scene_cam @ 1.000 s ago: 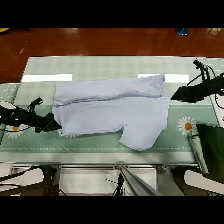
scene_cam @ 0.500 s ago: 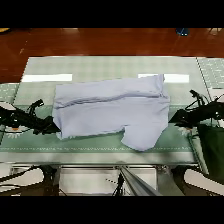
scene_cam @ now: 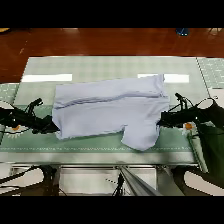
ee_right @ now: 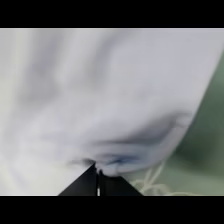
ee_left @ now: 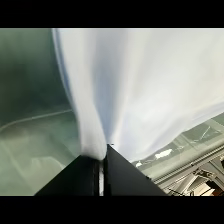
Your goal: Fold the shirts.
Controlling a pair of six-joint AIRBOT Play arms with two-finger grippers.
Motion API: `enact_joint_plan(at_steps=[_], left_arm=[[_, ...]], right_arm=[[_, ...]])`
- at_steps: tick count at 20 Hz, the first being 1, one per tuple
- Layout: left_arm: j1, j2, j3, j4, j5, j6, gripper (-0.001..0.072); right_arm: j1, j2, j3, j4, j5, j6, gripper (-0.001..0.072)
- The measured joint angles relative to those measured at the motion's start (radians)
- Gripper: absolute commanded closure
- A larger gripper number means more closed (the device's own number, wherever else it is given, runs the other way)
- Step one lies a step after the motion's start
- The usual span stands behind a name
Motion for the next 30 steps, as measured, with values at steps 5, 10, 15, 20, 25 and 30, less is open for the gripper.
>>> enact_joint_plan(at_steps=[5, 10, 15, 20, 25, 30], left_arm=[[0.000, 0.068, 0.129, -0.020, -0.006, 0.000, 0.0683], [-0.026, 0.102, 0.288, -0.164, 0.067, -0.003, 0.0683], [-0.132, 0.061, 0.332, -0.241, 0.304, -0.002, 0.0682], [-0.188, -0.035, 0.340, -0.261, 0.434, -0.014, 0.0682], [-0.200, -0.114, 0.342, -0.267, 0.483, -0.019, 0.0575], [-0.196, -0.150, 0.344, -0.267, 0.496, -0.021, 0.0161]], right_arm=[[0.021, 0.147, 0.145, 0.056, -0.070, 0.005, 0.0685], [0.026, 0.139, 0.378, 0.087, -0.224, 0.031, 0.0685], [0.027, -0.044, 0.507, 0.109, -0.314, 0.042, 0.0685], [0.039, -0.206, 0.538, 0.156, -0.430, 0.044, 0.0685], [0.068, -0.315, 0.544, 0.167, -0.514, 0.040, 0.0526], [0.060, -0.329, 0.545, 0.093, -0.526, 0.003, 0.0267]])
